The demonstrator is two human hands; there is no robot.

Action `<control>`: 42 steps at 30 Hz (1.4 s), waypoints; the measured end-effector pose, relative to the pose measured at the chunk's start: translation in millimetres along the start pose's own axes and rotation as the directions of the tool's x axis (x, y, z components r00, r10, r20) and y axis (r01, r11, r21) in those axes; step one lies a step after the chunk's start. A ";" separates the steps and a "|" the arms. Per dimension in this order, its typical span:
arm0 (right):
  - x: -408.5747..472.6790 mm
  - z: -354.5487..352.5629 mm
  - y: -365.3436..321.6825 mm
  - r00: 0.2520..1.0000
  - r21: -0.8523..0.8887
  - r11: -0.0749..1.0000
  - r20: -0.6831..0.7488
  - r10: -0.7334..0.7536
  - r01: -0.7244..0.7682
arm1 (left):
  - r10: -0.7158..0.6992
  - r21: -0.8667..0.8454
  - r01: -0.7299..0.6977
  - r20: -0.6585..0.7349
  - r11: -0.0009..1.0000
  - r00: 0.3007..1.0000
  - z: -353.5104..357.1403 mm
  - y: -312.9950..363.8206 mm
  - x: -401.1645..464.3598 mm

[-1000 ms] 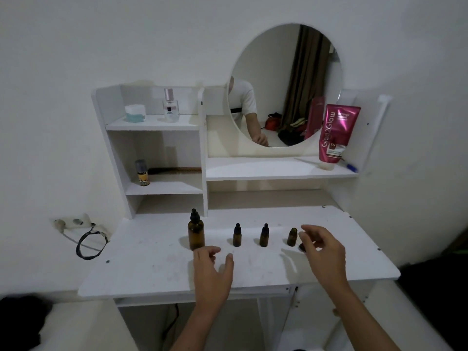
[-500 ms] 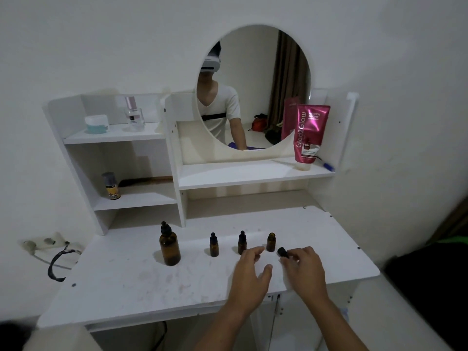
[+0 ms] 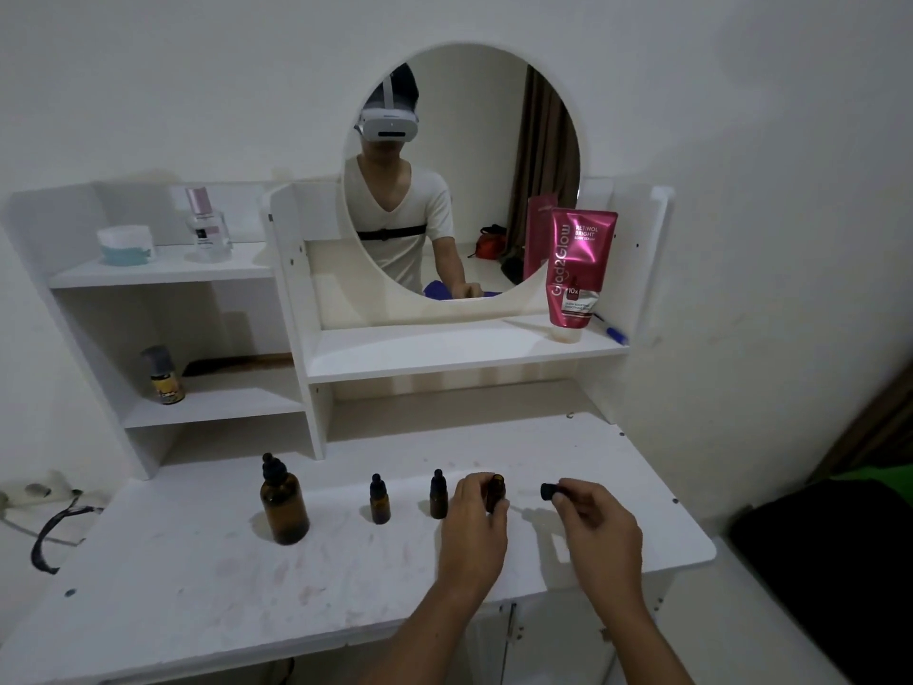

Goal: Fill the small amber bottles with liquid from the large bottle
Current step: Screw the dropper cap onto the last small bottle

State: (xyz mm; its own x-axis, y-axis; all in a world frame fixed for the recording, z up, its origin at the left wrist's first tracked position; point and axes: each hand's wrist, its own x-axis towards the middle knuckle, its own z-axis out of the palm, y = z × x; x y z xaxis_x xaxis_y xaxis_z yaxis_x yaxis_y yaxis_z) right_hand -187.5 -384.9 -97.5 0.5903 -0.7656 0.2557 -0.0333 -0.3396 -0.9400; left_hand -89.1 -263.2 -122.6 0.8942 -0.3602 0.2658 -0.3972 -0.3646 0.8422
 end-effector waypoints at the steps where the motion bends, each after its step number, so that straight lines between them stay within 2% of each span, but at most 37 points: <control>1: 1.5 -0.3 -5.1 1.000 0.023 1.000 0.006 -0.017 0.017 | -0.002 0.001 0.002 -0.003 1.000 1.000 0.6 -0.7 1.0; 6: 10.5 6.9 -26.3 0.986 0.055 0.986 0.048 -0.159 0.156 | -0.002 -0.027 0.001 -0.012 1.000 1.000 0.1 -3.7 2.6; 13: 21.9 15.8 -30.5 0.919 -0.081 0.925 0.177 -0.353 0.371 | 0.011 -0.022 -0.011 -0.004 1.000 1.000 0.5 -7.5 1.6; 20: 32.0 21.3 -35.9 0.817 -0.225 0.799 0.320 -0.480 0.558 | 0.038 -0.040 -0.039 -0.019 0.998 0.999 0.2 -7.2 2.0; 24: 36.4 27.8 -34.6 0.789 -0.275 0.760 0.397 -0.468 0.589 | 0.038 -0.031 -0.038 -0.020 0.999 0.999 1.2 -9.2 2.8; 28: 39.7 37.4 -38.8 0.807 -0.363 0.763 0.486 -0.335 0.535 | 0.048 -0.048 -0.049 -0.010 0.998 0.999 2.5 -12.1 3.5; 30: 41.0 40.7 -41.2 0.844 -0.443 0.757 0.469 -0.261 0.480 | 0.047 -0.063 -0.047 -0.003 0.997 0.999 3.4 -13.4 5.0; 33: 42.2 40.9 -37.9 0.878 -0.542 0.713 0.421 -0.227 0.444 | 0.049 -0.091 -0.049 -0.008 0.995 0.999 3.8 -14.2 5.5; 35: 41.0 40.0 -33.4 0.869 -0.488 0.741 0.420 -0.263 0.460 | 0.044 -0.094 -0.045 -0.009 0.995 0.999 3.3 -14.0 5.4; 39: 40.3 40.9 -27.4 0.818 -0.370 0.793 0.514 -0.258 0.483 | 0.033 -0.080 -0.034 -0.015 0.996 0.999 3.3 -13.5 6.3; 42: 41.6 42.8 -32.5 0.860 -0.414 0.806 0.465 -0.211 0.422 | 0.030 -0.072 -0.031 -0.009 0.997 1.000 3.4 -13.2 6.0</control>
State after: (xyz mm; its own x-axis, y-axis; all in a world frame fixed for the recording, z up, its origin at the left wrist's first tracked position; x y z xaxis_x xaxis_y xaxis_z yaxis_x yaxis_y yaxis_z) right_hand -127.4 -382.3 -66.0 0.8898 -0.3322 0.3129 -0.1119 -0.8235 -0.5562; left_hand -79.2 -263.4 -133.8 0.8836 -0.3636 0.2950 -0.4084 -0.2906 0.8653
